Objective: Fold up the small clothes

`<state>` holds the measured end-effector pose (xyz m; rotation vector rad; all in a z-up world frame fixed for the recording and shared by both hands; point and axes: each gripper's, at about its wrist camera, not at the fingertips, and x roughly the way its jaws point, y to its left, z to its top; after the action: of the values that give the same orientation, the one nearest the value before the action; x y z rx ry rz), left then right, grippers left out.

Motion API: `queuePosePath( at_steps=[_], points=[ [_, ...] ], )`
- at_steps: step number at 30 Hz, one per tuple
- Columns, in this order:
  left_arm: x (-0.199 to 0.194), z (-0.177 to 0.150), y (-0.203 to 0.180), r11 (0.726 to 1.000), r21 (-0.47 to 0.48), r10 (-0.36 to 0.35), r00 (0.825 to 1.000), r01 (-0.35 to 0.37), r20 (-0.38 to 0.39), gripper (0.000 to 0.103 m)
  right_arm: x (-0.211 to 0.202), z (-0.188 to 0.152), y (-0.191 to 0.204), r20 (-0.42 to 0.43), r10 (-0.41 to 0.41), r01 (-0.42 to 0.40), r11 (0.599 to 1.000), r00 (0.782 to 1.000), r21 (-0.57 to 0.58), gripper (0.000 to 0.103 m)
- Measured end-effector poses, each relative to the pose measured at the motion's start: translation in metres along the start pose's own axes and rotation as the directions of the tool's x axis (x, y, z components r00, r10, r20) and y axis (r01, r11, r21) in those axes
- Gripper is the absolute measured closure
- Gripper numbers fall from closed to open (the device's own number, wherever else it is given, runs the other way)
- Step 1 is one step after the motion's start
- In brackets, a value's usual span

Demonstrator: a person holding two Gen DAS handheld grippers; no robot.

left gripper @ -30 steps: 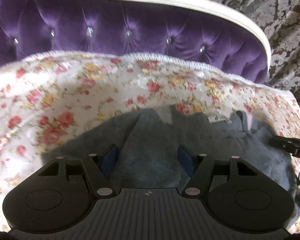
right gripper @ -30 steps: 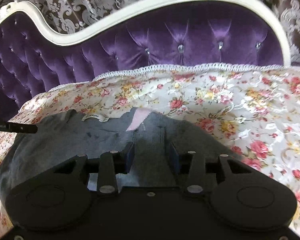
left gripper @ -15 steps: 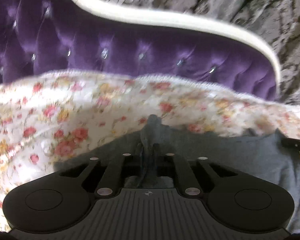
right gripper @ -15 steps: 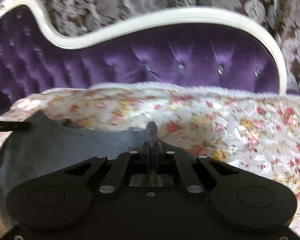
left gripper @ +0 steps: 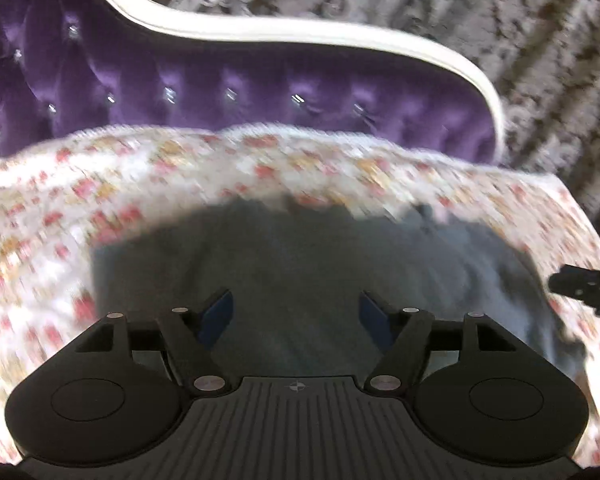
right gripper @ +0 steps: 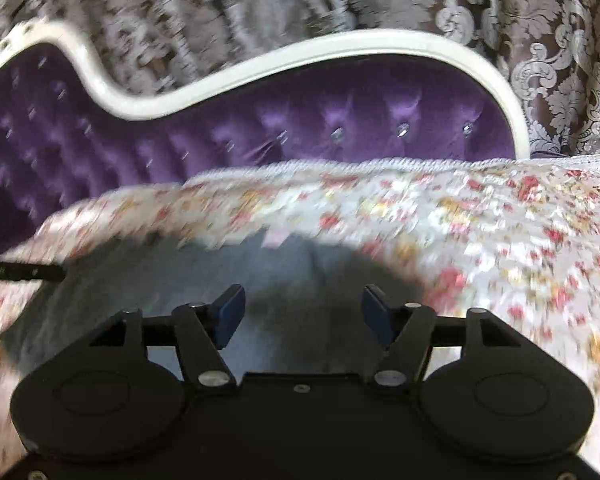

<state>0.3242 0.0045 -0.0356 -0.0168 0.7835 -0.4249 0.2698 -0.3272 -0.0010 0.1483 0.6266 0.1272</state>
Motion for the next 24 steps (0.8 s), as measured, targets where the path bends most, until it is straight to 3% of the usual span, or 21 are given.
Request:
queuePosePath(
  at_steps=[2,5,8,12,16,18,19,24],
  points=[
    [0.003,-0.017,-0.008,1.000,0.017,-0.002,0.999,0.003,-0.039,0.035,-0.004,-0.014,0.011,-0.030,-0.026,0.025,0.999,0.999,-0.049,0.032],
    [0.005,-0.041,-0.016,0.994,0.099,0.051,0.996,-0.044,-0.068,0.035,-0.008,-0.039,0.018,-0.107,-0.107,0.096,0.990,0.988,-0.107,0.032],
    [-0.002,-0.056,-0.023,0.979,0.183,0.102,0.993,-0.091,-0.053,0.034,-0.017,-0.060,0.008,-0.147,-0.121,0.114,0.992,0.982,-0.055,0.028],
    [-0.013,-0.053,-0.018,0.993,0.096,0.081,0.994,-0.074,-0.074,0.033,-0.031,-0.061,-0.007,-0.164,-0.112,0.124,0.990,0.980,0.063,0.025],
    [-0.025,-0.034,-0.019,0.999,0.005,0.034,0.998,-0.034,-0.050,0.033,-0.044,-0.052,-0.007,-0.086,-0.074,0.085,0.988,0.994,0.131,0.023],
    [-0.025,-0.020,-0.025,0.999,-0.022,0.027,0.999,-0.028,-0.035,0.033,-0.050,-0.048,-0.008,-0.019,-0.039,0.042,0.981,0.999,0.191,0.009],
    [-0.023,-0.015,-0.030,0.999,-0.029,0.025,0.999,-0.026,-0.027,0.033,-0.052,-0.047,-0.008,0.015,-0.022,0.018,0.977,1.000,0.214,0.007],
    [0.005,0.009,-0.047,0.997,-0.068,0.020,0.999,-0.022,-0.037,0.033,-0.047,-0.051,-0.010,0.138,0.050,-0.087,0.957,0.989,0.276,0.007]
  ],
)
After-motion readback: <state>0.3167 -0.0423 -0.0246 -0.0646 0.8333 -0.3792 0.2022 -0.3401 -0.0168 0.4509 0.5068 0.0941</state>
